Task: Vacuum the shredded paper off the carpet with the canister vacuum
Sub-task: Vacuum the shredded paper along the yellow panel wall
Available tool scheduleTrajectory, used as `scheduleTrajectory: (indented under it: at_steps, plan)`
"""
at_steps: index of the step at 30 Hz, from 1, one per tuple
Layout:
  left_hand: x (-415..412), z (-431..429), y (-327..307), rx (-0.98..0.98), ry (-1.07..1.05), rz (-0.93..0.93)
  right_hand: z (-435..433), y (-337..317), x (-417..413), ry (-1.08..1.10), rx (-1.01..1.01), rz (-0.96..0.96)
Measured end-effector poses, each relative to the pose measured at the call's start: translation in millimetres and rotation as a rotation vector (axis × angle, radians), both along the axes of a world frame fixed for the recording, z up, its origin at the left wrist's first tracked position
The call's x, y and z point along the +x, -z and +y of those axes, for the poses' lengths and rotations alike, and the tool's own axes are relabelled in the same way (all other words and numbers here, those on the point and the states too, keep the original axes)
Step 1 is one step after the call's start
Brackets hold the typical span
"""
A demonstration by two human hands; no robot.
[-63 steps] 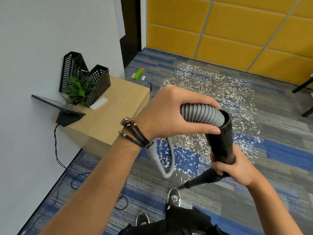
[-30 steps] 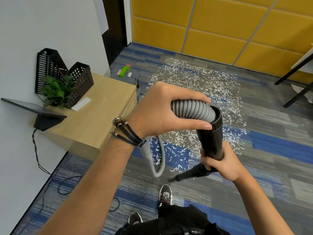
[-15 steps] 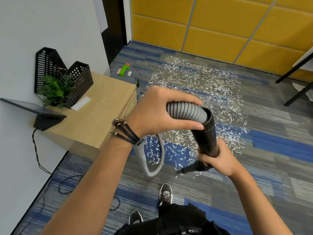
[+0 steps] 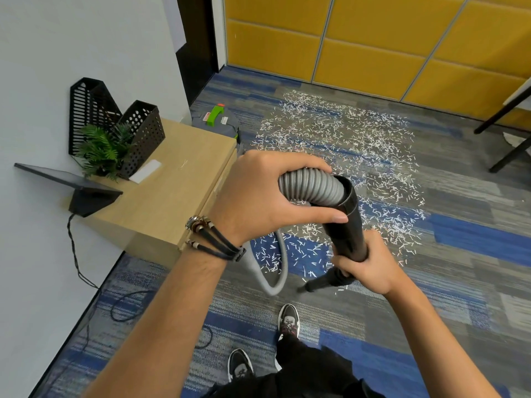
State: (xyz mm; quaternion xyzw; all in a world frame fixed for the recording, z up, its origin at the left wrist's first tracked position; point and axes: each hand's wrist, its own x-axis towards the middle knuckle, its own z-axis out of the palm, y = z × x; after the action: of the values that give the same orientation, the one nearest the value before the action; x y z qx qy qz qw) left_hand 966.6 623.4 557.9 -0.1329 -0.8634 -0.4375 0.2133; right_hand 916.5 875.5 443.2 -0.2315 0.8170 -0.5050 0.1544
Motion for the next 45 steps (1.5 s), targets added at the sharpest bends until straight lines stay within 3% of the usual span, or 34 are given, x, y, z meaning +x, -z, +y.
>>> scheduleTrajectory:
  at_steps: [6, 14, 18, 24, 28, 37, 40, 45]
  plan:
    - [20, -9, 1, -0.027, -0.026, 0.045, -20, 6, 20, 0.063, -0.021, 0.054]
    - [49, -26, 16, 0.032, 0.161, -0.026, -27, 22, 68, 0.050, -0.013, 0.091]
    - [62, -20, 15, 0.034, 0.207, -0.045, -17, 24, 95, 0.169, 0.015, 0.165]
    - [72, -31, 8, -0.059, 0.193, -0.137, -30, 16, 93, 0.146, 0.006, 0.249]
    - [84, -32, 18, -0.134, 0.156, -0.206, -40, 29, 93, 0.038, 0.005, 0.192]
    - [119, -4, 53, -0.035, 0.162, -0.410, -1, 66, 129, -0.028, 0.044, 0.142]
    - [130, 11, 53, -0.009, 0.113, -0.408, 17, 72, 129, -0.028, 0.096, 0.156]
    - [141, 43, 39, -0.084, 0.001, -0.280, 28, 62, 127, 0.000, 0.015, 0.183]
